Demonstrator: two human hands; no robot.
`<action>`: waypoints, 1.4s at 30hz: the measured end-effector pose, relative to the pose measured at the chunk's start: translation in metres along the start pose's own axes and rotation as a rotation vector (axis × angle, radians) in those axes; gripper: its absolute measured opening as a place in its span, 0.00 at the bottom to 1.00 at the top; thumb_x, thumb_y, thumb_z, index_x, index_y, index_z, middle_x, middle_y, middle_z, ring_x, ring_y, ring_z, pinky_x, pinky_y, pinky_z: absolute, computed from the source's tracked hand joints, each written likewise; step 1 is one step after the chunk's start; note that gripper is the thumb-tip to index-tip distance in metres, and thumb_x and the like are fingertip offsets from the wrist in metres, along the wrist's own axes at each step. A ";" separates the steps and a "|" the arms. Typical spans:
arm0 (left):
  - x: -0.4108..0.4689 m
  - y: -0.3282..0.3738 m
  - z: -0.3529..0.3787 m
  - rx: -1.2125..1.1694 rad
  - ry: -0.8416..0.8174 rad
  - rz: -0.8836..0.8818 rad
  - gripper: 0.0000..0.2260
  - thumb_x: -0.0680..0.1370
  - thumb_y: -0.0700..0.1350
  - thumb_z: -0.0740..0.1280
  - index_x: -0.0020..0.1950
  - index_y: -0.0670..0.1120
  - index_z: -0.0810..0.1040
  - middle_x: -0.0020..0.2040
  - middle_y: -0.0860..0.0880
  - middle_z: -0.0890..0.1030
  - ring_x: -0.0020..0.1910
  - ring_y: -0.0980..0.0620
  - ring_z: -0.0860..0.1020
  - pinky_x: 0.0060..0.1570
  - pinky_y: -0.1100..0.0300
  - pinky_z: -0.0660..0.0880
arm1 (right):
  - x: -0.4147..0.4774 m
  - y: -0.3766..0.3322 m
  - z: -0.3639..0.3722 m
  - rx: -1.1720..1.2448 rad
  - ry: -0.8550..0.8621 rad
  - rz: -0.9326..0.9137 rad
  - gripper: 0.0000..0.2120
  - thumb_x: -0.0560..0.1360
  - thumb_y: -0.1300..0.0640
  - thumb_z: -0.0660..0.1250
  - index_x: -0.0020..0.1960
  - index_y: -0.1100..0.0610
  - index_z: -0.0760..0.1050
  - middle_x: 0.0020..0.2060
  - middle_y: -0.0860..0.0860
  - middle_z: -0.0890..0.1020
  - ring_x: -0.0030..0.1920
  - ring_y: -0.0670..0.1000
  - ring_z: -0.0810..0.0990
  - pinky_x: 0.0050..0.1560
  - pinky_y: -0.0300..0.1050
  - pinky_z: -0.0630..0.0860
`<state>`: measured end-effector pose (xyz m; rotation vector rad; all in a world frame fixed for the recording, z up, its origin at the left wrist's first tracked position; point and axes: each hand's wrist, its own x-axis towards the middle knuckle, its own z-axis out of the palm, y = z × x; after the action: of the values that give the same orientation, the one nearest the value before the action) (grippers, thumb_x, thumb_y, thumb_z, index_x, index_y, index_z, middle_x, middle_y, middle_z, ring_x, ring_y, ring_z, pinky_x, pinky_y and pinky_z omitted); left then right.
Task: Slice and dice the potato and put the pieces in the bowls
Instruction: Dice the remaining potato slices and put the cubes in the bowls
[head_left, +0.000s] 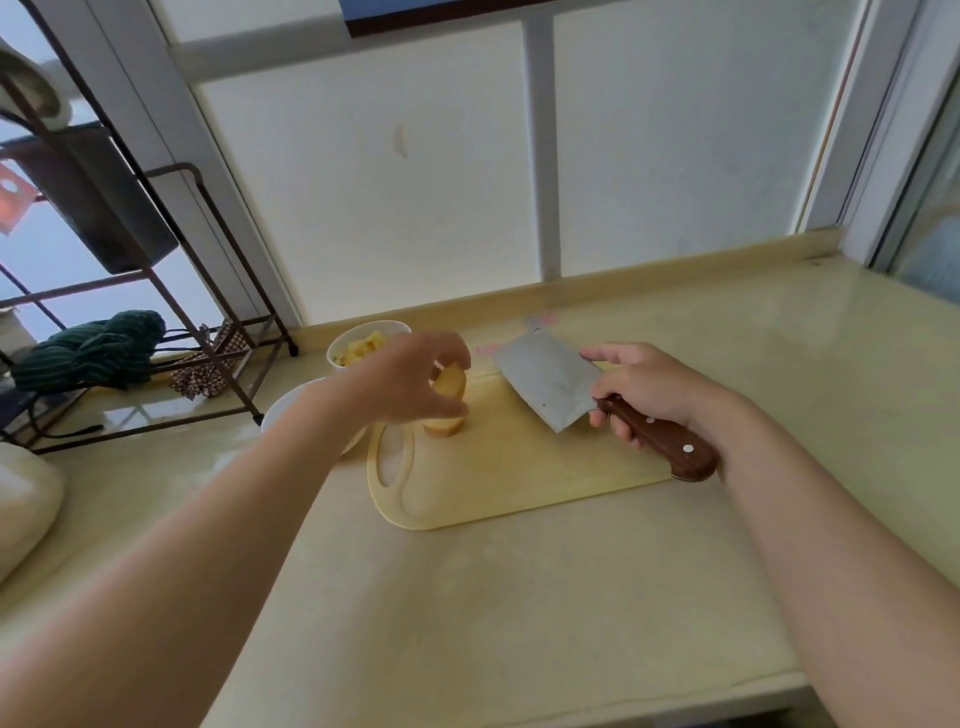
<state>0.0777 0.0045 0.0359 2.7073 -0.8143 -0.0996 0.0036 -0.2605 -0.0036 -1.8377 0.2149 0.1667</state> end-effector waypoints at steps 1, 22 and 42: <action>-0.003 0.006 0.001 -0.149 0.055 -0.001 0.18 0.68 0.52 0.78 0.54 0.55 0.76 0.49 0.57 0.79 0.50 0.56 0.80 0.50 0.59 0.79 | -0.001 -0.001 -0.003 0.001 0.004 -0.009 0.30 0.81 0.67 0.60 0.80 0.50 0.64 0.31 0.56 0.82 0.23 0.51 0.75 0.23 0.41 0.72; -0.017 0.057 0.077 -0.069 0.015 0.199 0.19 0.76 0.48 0.71 0.67 0.50 0.77 0.65 0.52 0.78 0.60 0.53 0.77 0.57 0.68 0.69 | -0.010 0.009 -0.039 -0.163 0.125 0.010 0.31 0.79 0.66 0.59 0.79 0.44 0.66 0.32 0.55 0.84 0.25 0.52 0.77 0.29 0.45 0.75; -0.003 0.060 0.087 0.008 0.053 0.340 0.16 0.76 0.56 0.69 0.58 0.48 0.80 0.52 0.49 0.75 0.50 0.49 0.74 0.51 0.56 0.72 | -0.050 -0.026 -0.012 -0.846 0.021 -0.079 0.34 0.83 0.59 0.53 0.84 0.39 0.46 0.47 0.48 0.77 0.31 0.51 0.85 0.40 0.53 0.85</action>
<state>0.0301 -0.0645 -0.0278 2.5232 -1.2437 0.0522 -0.0393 -0.2624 0.0349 -2.6848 0.0840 0.2004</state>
